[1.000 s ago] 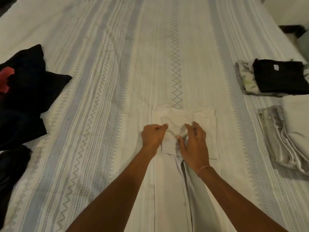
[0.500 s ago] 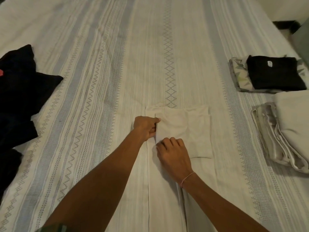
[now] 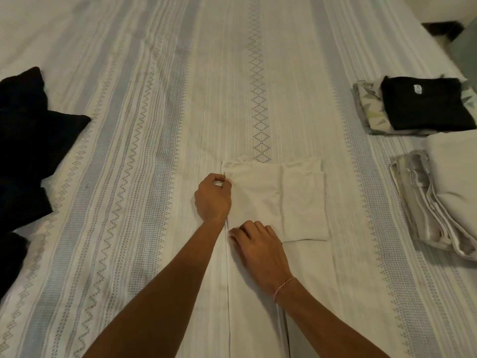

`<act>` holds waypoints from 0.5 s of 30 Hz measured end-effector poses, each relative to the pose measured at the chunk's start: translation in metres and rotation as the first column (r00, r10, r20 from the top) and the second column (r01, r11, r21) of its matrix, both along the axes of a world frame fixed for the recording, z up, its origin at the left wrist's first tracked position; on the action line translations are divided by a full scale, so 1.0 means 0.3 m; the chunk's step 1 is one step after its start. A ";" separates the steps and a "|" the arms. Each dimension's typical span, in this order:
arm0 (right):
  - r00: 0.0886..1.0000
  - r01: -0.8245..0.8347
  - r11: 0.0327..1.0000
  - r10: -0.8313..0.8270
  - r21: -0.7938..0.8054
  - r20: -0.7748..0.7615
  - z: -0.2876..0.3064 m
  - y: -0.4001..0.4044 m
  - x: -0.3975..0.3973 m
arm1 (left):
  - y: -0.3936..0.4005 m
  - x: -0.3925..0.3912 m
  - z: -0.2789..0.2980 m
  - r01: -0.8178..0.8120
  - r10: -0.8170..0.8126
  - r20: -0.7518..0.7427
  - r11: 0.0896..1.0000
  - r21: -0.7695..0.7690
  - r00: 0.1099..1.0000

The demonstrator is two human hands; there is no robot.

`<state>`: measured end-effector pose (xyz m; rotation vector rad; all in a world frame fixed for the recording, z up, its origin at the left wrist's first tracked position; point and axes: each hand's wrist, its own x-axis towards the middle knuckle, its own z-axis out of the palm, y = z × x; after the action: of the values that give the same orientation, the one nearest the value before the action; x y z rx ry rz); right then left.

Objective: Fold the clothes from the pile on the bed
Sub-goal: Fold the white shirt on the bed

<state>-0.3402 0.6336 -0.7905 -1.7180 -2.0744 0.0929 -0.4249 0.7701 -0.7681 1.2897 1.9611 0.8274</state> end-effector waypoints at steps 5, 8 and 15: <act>0.987 0.152 0.988 -0.151 0.005 -0.054 0.033 0.089 0.068 | -0.033 0.011 -0.008 0.150 -0.093 -0.271 0.968 0.200 0.958; 0.971 0.239 0.965 -0.240 -0.106 0.000 0.009 0.196 0.124 | -0.071 0.033 -0.035 0.509 -0.350 -0.488 0.826 0.241 0.799; 0.953 0.291 0.910 -0.249 -0.296 0.175 -0.046 0.221 0.175 | -0.063 -0.032 -0.159 0.763 -0.614 -0.669 0.638 -0.108 0.419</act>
<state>-0.2878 0.6998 -0.8044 -2.2502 -1.9704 0.2463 -0.4345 0.7511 -0.8159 2.5676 1.4879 0.1195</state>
